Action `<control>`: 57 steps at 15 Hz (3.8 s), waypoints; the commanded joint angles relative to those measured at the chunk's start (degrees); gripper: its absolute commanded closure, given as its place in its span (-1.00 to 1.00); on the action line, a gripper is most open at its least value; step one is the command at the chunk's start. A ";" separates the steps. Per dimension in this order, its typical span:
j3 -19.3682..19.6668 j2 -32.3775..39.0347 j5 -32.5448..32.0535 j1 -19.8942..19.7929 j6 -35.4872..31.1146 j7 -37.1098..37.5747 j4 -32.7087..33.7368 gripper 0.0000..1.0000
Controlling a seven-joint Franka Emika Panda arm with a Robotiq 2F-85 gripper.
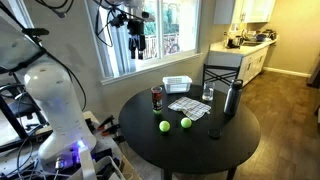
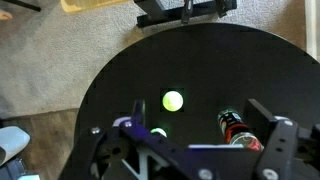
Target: Put the closest ball in the container
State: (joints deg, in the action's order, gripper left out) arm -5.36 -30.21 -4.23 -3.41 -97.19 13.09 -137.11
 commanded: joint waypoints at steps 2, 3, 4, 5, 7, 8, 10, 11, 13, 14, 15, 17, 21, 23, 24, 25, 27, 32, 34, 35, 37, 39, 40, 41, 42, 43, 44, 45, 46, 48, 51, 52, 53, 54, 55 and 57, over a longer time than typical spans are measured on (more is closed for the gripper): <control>0.63 0.07 -0.28 0.74 0.13 0.27 0.10 -1.00; 0.63 0.07 -0.28 0.74 0.13 0.27 0.10 -1.00; 0.63 0.07 -0.28 0.74 0.13 0.27 0.10 -1.00; 0.63 0.07 -0.28 0.74 0.13 0.27 0.10 -1.00; 1.09 -0.16 -0.82 0.44 -0.35 -0.26 -0.56 -1.00; 2.40 -0.51 -1.88 -0.29 -1.54 -1.84 -2.06 -1.00; 4.46 -1.05 -4.78 -1.51 -4.83 -3.53 -5.09 -1.00; 5.62 -1.13 -6.79 -2.18 -7.04 -4.24 -6.79 -1.00; 8.44 -1.19 -10.86 -3.59 -13.35 -6.77 -10.67 -1.00; 9.67 -0.92 -12.72 -4.47 -17.31 -7.70 -12.58 -1.00; 10.86 -0.39 -13.84 -5.25 -20.58 -8.48 -13.95 -1.00; 12.65 1.07 -14.73 -6.52 -26.71 -9.35 -16.07 -1.00; 12.16 7.39 -14.71 -7.89 -41.82 -6.45 -17.85 -1.00; 9.85 12.82 -17.11 -8.99 -48.23 -3.36 -16.63 -1.00; 8.75 14.66 -17.17 -8.89 -49.23 -1.85 -15.58 -1.00; 7.85 16.07 -17.20 -8.77 -50.16 -0.58 -14.87 -1.00; 6.19 18.33 -17.24 -7.98 -51.05 1.62 -13.26 -1.00; 3.17 23.00 -20.22 -6.05 -49.77 5.92 -8.88 -1.00; 3.18 23.37 -17.60 -3.58 -45.95 1.27 -8.22 -1.00; 4.25 22.45 -18.31 -4.28 -48.71 3.28 -9.27 -1.00; 4.00 23.24 -18.28 -2.88 -47.17 3.20 -8.74 -1.00; 3.92 23.32 -18.27 -2.63 -46.88 3.19 -8.65 -1.00; 3.97 23.32 -18.27 -2.64 -46.86 3.18 -8.65 -1.00; 4.05 23.32 -18.26 -2.59 -46.86 3.17 -8.65 -1.00; 4.13 23.32 -18.25 -2.49 -46.87 3.17 -8.65 -1.00; 4.17 23.32 -18.25 -2.46 -46.87 3.16 -8.65 -1.00; 4.19 23.32 -18.25 -2.46 -46.87 3.16 -8.65 -1.00; 4.19 23.32 -18.25 -2.45 -46.87 3.16 -8.65 -1.00; 4.36 23.78 -19.80 -3.00 -48.95 4.50 -9.17 -1.00; 4.83 24.75 -21.35 -3.70 -51.00 6.54 -9.32 -1.00; 6.55 28.36 -25.33 -4.96 -56.71 10.22 -9.33 -1.00; 7.37 30.52 -26.55 -5.28 -59.67 11.42 -9.26 -1.00; 8.26 32.76 -27.74 -5.35 -61.94 12.45 -8.86 -1.00; 9.34 35.55 -28.15 -5.23 -64.55 12.79 -8.38 -1.00; 10.65 38.11 -29.07 -4.82 -67.29 13.37 -7.89 -1.00; 10.93 43.69 -28.28 -5.37 -72.39 12.65 -6.74 -1.00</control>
State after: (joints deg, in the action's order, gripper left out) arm 4.64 5.70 -30.83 -8.26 -162.91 23.75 -146.01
